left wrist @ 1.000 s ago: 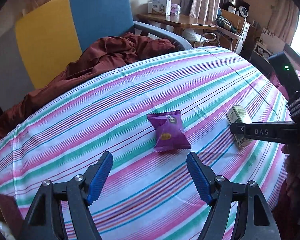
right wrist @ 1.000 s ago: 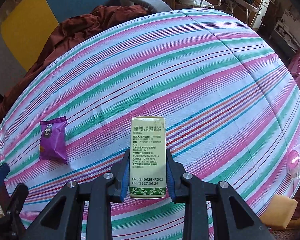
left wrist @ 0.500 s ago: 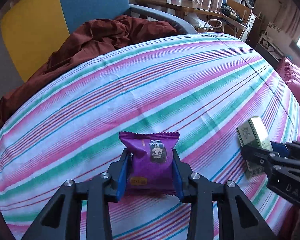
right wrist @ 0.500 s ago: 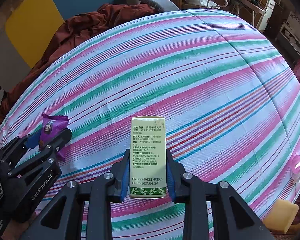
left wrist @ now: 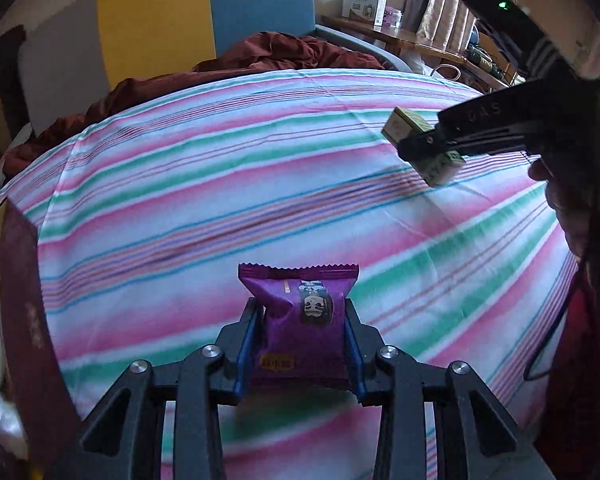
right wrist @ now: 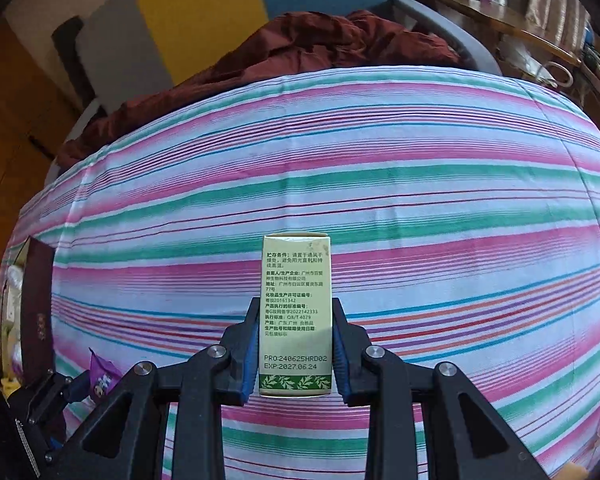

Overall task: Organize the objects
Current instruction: 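Carry the purple packet into the gold tray and open the left tool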

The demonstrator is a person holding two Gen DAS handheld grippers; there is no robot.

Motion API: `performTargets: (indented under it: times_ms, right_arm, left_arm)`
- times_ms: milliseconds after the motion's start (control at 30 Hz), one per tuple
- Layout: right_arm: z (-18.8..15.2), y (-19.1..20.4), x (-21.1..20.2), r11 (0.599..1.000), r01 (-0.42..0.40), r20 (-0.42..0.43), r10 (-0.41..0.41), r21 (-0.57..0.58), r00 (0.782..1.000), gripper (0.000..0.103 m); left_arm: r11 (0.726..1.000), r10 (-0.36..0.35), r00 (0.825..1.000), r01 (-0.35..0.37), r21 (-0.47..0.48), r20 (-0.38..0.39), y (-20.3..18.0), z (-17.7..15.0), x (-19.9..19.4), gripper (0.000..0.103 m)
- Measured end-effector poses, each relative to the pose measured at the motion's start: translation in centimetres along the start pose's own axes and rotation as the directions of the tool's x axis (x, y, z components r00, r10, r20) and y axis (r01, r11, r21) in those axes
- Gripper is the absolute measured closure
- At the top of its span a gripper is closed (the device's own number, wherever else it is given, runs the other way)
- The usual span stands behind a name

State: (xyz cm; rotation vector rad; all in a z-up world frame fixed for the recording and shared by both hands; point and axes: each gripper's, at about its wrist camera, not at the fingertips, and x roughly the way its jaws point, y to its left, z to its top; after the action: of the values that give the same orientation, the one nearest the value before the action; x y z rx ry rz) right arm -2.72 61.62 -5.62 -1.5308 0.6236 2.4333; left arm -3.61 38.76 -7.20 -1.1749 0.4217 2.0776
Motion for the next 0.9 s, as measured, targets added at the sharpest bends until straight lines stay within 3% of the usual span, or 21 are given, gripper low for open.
performTargets:
  times_ms: [100, 167, 267, 533, 900]
  right_arm:
    - [-0.6, 1.9, 0.6, 0.995, -0.079, -0.036, 0.077, -0.059, 0.996, 0.073]
    - [-0.8, 2.9, 1.3, 0.991, -0.092, -0.054, 0.087, -0.094, 0.995, 0.073]
    - [-1.8, 3.2, 1.6, 0.992, -0.055, -0.086, 0.045, -0.115, 0.995, 0.074]
    - [-1.7, 3.9, 2.2, 0.988, 0.012, -0.064, -0.022, -0.154, 0.998, 0.073]
    - [-1.3, 4.2, 3.1, 0.988, 0.002, -0.072, -0.013, -0.153, 0.997, 0.073]
  left_arm:
    - [0.999, -0.004, 1.0, 0.004, -0.035, 0.017, 0.8, -2.5, -1.4, 0.065]
    - [1.0, -0.002, 0.999, 0.002, -0.022, 0.033, 0.8, -3.3, -1.8, 0.065]
    - [1.0, -0.007, 0.999, 0.008, -0.005, 0.053, 0.8, -3.6, -1.7, 0.065]
    - [1.0, -0.001, 0.994, -0.002, 0.026, 0.111, 0.8, -4.3, -1.4, 0.064]
    - [1.0, 0.015, 0.99, -0.018, 0.018, 0.137, 0.6, -4.2, -1.1, 0.063]
